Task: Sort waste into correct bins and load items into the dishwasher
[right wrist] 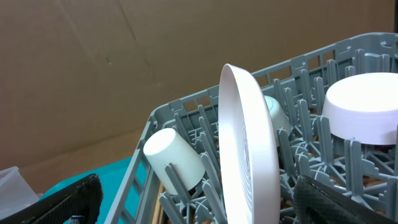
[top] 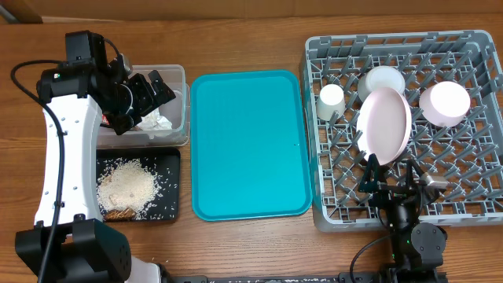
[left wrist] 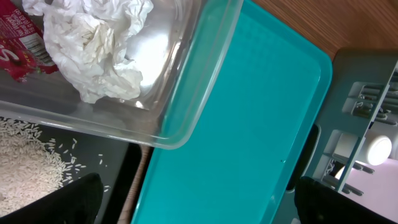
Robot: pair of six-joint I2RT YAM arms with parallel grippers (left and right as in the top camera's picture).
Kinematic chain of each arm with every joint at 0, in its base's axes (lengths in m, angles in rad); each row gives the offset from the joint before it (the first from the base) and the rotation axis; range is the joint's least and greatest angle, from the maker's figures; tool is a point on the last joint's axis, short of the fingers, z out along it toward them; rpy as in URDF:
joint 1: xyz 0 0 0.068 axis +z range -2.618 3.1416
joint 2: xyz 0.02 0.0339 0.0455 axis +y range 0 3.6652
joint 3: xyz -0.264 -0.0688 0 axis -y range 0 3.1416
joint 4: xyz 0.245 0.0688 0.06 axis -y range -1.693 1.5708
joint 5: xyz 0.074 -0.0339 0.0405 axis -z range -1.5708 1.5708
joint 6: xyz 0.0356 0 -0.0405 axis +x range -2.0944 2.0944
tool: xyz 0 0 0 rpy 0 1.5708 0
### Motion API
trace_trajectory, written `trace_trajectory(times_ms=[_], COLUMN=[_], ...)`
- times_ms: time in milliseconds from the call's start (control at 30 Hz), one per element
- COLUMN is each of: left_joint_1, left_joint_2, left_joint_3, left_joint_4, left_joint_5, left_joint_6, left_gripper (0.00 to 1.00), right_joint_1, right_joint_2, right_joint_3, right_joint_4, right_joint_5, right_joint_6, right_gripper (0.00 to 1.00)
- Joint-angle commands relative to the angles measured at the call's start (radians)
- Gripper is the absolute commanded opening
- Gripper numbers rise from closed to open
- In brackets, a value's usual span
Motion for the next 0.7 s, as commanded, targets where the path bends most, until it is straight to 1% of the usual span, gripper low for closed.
trace_trajectory(times_ms=[0,133,333,500,667], left_joint_1=[-0.002,-0.002,-0.002,-0.003,-0.005], left_joint_2=[-0.028,-0.028,-0.028,-0.030,-0.101], left_joint_3=[0.022,0.022,0.022,0.021,0.016], left_joint_4=[0.004,0.004,0.000,-0.003,-0.090], left_joint_5=[-0.007,-0.007,-0.084,-0.085,-0.082], left_joint_6=[-0.006,-0.005,0.001,0.001,0.001], left_gripper=[1.00,1.00,1.00,1.00,1.00], right_joint_1=[-0.003,-0.003,-0.003,-0.003,-0.003], right_joint_2=[-0.012,-0.012,-0.012,-0.012,-0.012], right_joint_3=[-0.011,-0.011,-0.011,-0.011,-0.011], right_joint_4=[0.005,0.005,0.005,0.005,0.005], right_joint_5=[0.000,0.000,0.000,0.000,0.000], right_joint_6=[-0.002,-0.002,-0.002,-0.002,-0.002], right_gripper=[1.00,1.00,1.00,1.00,1.00])
